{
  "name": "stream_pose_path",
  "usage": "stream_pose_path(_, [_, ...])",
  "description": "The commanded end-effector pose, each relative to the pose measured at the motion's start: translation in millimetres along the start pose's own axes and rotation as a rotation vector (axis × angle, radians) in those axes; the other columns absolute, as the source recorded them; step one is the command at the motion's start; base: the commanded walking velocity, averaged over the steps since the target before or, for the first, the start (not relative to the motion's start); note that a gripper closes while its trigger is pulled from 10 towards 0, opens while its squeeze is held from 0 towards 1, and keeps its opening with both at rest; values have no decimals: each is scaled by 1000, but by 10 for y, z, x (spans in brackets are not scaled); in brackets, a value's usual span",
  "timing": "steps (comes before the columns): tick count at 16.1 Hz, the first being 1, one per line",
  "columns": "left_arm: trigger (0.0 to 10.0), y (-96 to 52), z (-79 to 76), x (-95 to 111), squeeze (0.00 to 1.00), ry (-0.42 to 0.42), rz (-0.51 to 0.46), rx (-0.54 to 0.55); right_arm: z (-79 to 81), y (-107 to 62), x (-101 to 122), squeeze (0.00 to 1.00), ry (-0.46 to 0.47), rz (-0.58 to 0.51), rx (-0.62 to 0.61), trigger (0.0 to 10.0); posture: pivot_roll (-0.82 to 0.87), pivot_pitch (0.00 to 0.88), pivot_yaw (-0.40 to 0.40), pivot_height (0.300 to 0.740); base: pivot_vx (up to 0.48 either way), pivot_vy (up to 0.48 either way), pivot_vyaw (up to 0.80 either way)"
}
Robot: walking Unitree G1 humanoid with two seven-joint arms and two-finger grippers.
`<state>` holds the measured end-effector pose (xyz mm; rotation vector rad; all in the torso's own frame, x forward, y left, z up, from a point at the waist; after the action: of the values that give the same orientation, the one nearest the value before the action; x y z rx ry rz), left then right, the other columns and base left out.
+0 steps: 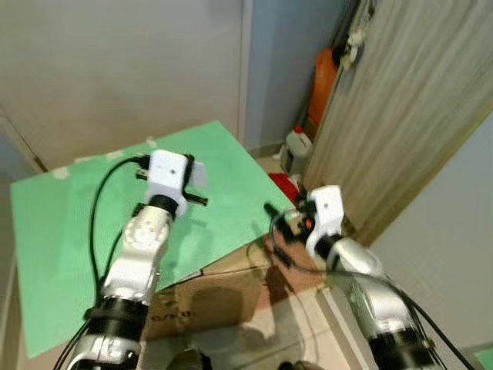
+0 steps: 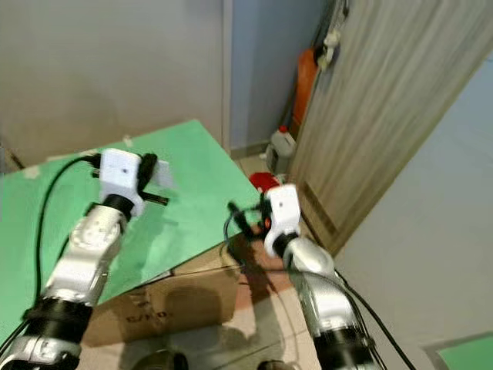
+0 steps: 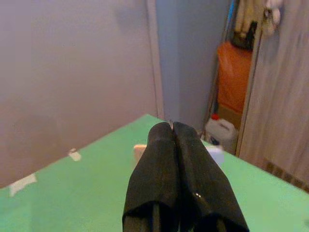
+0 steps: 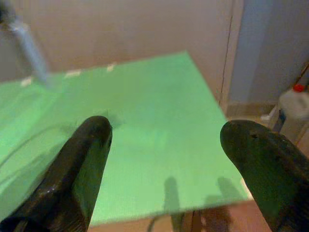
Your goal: Hang keys on a hook
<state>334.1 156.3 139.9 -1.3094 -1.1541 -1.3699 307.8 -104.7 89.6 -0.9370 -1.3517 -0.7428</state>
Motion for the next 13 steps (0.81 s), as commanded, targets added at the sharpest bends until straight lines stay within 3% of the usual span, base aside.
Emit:
stream_pose_path(1, [0, 0, -14, 114, 0, -25, -20, -12, -68, 29, 34, 0, 0, -25, -41, 10000, 92, 0, -9, 740, 0, 0, 0])
stream_pose_path(3, [0, -2, -68, 174, 0, -42, -40, -16, -112, 78, 81, 0, 4, -51, -70, 10000, 89, 0, -8, 740, 0, 0, 0])
stream_pose_path(8, [0, -62, -169, 64, 0, -113, -32, 24, -86, 144, 98, 0, 81, -91, -107, 10000, 79, 0, -3, 740, 0, 0, 0])
stream_pose_path(11, [0, -62, -221, 87, 0, -110, -66, -4, -162, 127, 122, 0, 172, -129, -182, 10000, 57, 0, 8, 740, 0, 0, 0])
stream_pose_path(13, [0, -63, -232, 121, 0, -85, -88, -7, -314, 63, 142, 0, 183, -161, -289, 10000, 46, 0, 15, 740, 0, 0, 0])
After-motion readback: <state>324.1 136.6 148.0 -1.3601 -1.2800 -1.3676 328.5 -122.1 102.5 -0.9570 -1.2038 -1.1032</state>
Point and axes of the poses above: a point about 5 cm out from each wrist's last joint towards the gripper, its own y axis pointing out of the wrist towards the gripper, its own x axis along the axis of the wrist's last joint, z = x × y, the point moved 1 cm from there along y, pointing out of the wrist towards the gripper, and after that the axes turned 9 degrees about -y, right-handed, at the moved point
